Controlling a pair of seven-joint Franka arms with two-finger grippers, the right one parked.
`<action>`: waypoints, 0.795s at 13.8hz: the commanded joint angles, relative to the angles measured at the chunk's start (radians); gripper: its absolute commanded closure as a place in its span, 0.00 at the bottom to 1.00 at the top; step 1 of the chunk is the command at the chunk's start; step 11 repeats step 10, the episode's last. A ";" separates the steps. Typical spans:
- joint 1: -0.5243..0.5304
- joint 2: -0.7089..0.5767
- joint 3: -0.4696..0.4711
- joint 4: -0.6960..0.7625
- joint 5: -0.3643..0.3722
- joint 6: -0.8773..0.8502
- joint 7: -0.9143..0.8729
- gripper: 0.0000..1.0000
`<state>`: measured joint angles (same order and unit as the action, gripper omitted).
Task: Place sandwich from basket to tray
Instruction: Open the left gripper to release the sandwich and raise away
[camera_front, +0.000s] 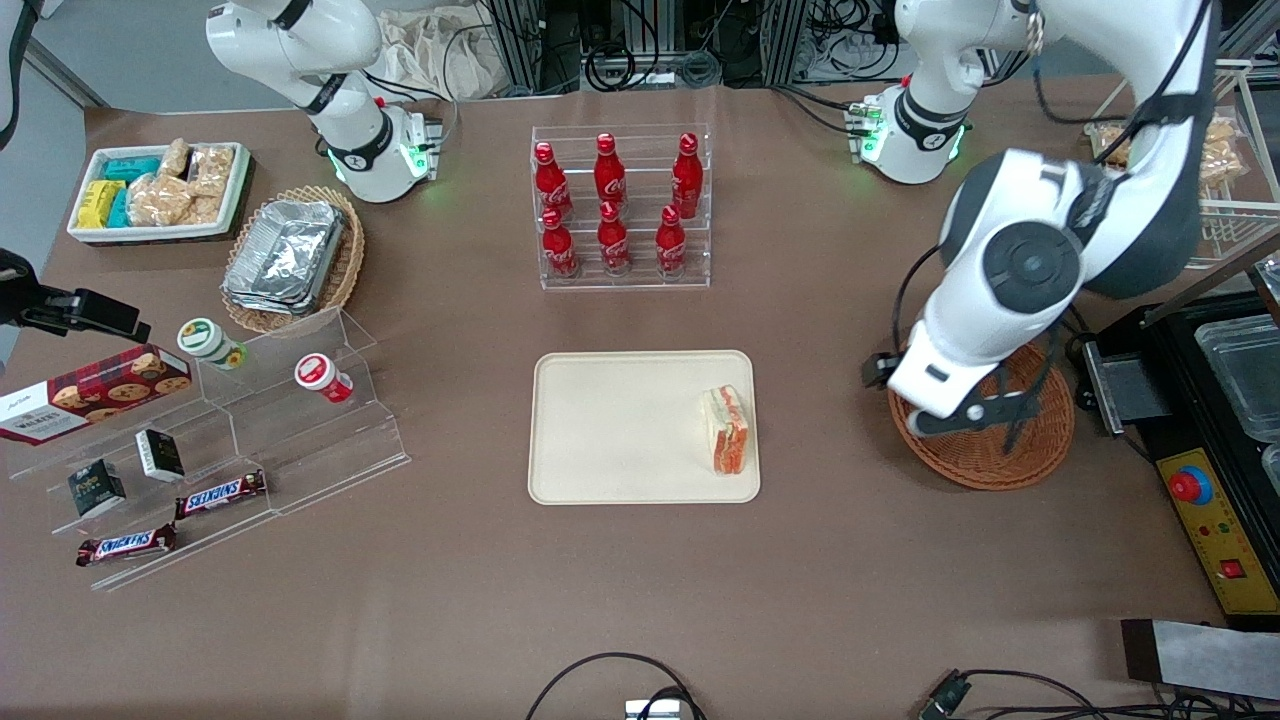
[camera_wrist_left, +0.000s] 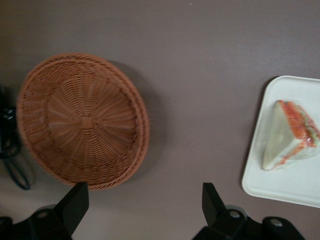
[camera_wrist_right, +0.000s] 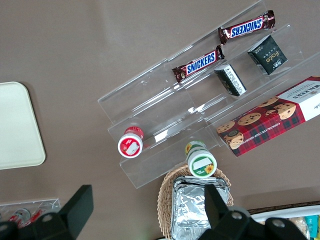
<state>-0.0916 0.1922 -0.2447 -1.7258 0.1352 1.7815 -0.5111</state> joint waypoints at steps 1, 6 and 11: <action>0.085 -0.086 -0.007 -0.034 -0.046 -0.031 0.072 0.00; 0.285 -0.041 -0.005 0.156 -0.137 -0.177 0.351 0.00; 0.300 0.004 0.001 0.244 -0.114 -0.220 0.345 0.00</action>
